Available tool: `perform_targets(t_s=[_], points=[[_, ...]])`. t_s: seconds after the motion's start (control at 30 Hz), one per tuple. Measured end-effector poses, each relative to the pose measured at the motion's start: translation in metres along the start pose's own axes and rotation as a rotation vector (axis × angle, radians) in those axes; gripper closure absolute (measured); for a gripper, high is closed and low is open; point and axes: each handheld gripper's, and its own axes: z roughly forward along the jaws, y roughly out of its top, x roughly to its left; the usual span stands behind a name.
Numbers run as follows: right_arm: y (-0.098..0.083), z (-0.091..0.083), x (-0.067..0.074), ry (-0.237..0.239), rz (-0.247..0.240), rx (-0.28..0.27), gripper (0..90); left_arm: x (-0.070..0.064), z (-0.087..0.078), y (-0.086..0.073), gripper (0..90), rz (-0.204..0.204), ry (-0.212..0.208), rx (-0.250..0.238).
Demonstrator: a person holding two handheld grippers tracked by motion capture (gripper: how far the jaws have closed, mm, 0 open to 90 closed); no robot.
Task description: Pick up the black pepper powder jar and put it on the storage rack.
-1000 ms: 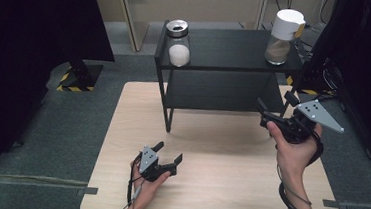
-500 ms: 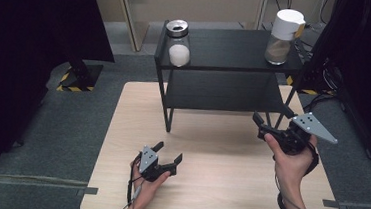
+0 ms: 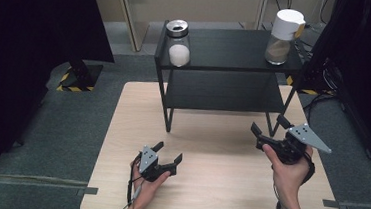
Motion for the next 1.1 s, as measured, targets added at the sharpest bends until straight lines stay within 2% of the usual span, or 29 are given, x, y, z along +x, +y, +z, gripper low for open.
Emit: perform_targets(t_s=[0.63,1.1], points=[[-0.026,-0.01,-0.008,0.009,0.033,0.023,5.5,0.0,0.0,0.0,11.7,-0.001,0.0,0.0],[-0.048,-0.013,-0.013,0.023,0.048,0.062,5.5,0.0,0.0,0.0,11.7,0.0,0.001,0.0]])
